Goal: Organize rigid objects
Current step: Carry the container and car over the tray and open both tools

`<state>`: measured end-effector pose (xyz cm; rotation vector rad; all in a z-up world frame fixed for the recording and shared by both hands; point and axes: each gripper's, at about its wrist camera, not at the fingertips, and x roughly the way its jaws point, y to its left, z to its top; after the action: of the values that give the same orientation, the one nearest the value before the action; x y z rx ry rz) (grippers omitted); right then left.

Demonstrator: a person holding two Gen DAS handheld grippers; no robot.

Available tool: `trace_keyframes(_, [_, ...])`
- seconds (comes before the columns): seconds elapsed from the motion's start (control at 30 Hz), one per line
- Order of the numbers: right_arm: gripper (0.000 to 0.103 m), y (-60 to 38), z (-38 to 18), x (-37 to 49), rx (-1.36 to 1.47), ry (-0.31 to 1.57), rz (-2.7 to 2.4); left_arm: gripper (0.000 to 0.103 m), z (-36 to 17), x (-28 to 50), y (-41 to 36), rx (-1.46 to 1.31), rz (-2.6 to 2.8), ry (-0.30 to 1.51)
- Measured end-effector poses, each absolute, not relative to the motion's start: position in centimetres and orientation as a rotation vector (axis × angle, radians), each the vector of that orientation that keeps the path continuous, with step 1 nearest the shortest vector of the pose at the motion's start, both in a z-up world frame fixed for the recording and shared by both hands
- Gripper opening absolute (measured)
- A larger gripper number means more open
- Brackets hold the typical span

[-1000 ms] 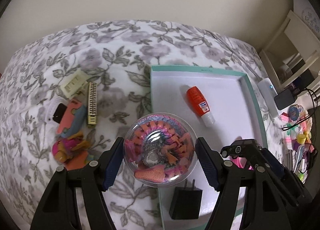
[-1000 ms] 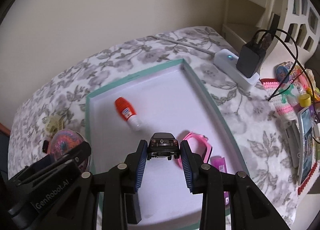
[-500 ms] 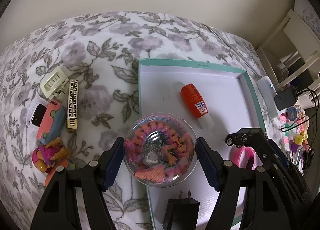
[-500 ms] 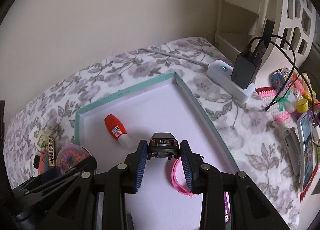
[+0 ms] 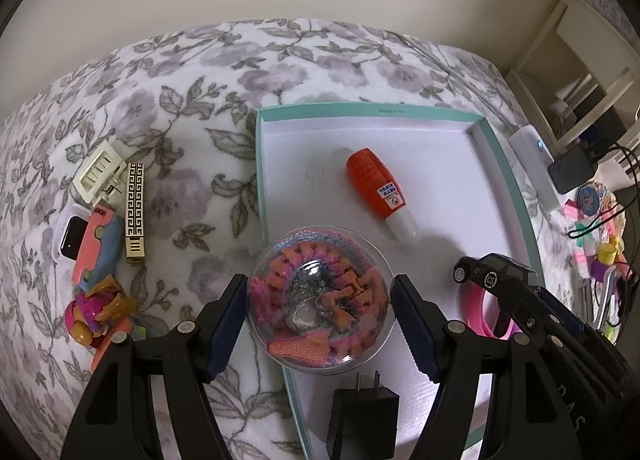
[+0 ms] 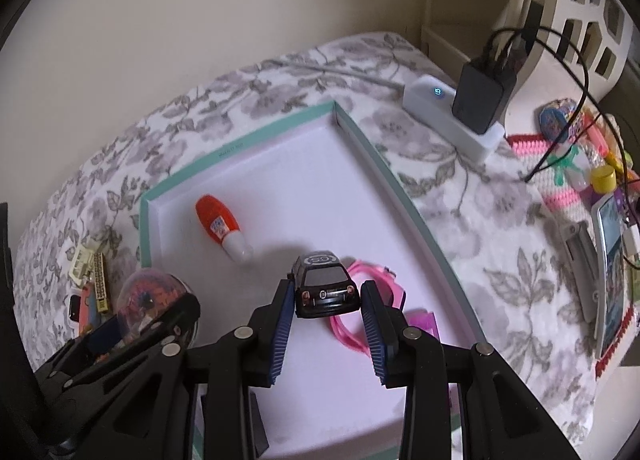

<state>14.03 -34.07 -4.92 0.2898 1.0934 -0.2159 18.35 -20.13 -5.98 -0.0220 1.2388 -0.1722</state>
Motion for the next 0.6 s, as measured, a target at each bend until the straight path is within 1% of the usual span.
trace_keyframes(0.3, [0.037, -33.4, -4.1, 13.6, 0.246, 1.119, -0.216, 0.074, -5.7, 18.1, -20.1, -0.006, -0.172, 1.255])
trace_keyframes(0.4, [0.037, -33.5, -3.5, 13.5, 0.239, 1.114, -0.222, 0.076, -5.2, 17.9, -20.1, -0.014, -0.181, 1.247])
trace_keyframes(0.47, [0.037, -33.5, -3.0, 13.4, 0.237, 1.107, -0.225, 0.079, -5.0, 17.8, -20.1, -0.017, -0.181, 1.24])
trace_keyframes(0.6, [0.037, -33.6, -2.2, 13.1, 0.238, 1.089, -0.223, 0.079, -4.3, 17.7, -19.9, -0.034, -0.192, 1.232])
